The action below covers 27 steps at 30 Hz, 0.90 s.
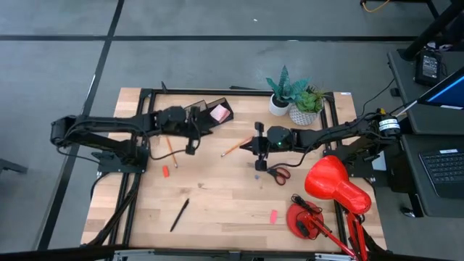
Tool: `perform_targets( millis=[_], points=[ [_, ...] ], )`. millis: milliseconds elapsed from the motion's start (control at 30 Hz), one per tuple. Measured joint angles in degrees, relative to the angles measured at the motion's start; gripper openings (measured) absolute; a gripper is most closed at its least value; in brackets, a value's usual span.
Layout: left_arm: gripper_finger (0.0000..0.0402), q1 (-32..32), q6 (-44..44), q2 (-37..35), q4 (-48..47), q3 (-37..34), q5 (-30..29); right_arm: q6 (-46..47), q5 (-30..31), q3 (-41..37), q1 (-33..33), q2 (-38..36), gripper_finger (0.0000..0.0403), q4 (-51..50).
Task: Pick and place office supplies into organizer
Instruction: Put the left pencil into the desk organizer
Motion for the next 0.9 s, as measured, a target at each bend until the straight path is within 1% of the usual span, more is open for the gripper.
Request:
perform_targets(
  millis=[100, 233, 300, 467, 533, 633, 800, 900],
  points=[
    [0.0001, -2.4, -2.6, -1.2, 0.6, -2.5, -0.3, 0.1, -1.5, 0.0, 0.0, 0.0, 0.0002, 0.0],
    [0.0002, -5.5, -5.1, -3.3, 0.3, -4.4, -3.4, 1.8, -1.5, -0.3, 0.0, 0.0, 0.0002, 0.6],
    [0.0001, -6.9, -6.6, -4.3, -0.8, -4.5, -4.1, 2.9, -1.7, -2.1, 0.0, 0.0, 0.0002, 4.0],
    [0.0002, -10.4, -8.9, -6.7, -3.2, -4.5, -4.2, 3.2, -4.1, -8.4, 0.0, 0.1, 0.0001, 16.9],
    [0.0001, -11.7, -10.2, -7.7, -5.6, -4.5, -4.3, 3.7, -4.1, -10.3, 0.0, 0.1, 0.0001, 21.0],
    [0.0002, -13.2, -14.5, -9.0, -11.4, -4.5, -4.8, 5.9, -4.1, -12.1, 0.0, 0.1, 0.0001, 25.5],
    [0.0001, -17.0, -23.7, -9.6, -22.0, -4.5, -8.0, 9.3, -4.1, -12.4, 0.0, 0.1, 0.0001, 25.3],
    [0.0002, -20.4, -31.8, -8.6, -25.4, -4.5, -8.1, 10.6, -4.0, -12.4, 0.0, 0.0, 0.0002, 25.3]
  ],
)
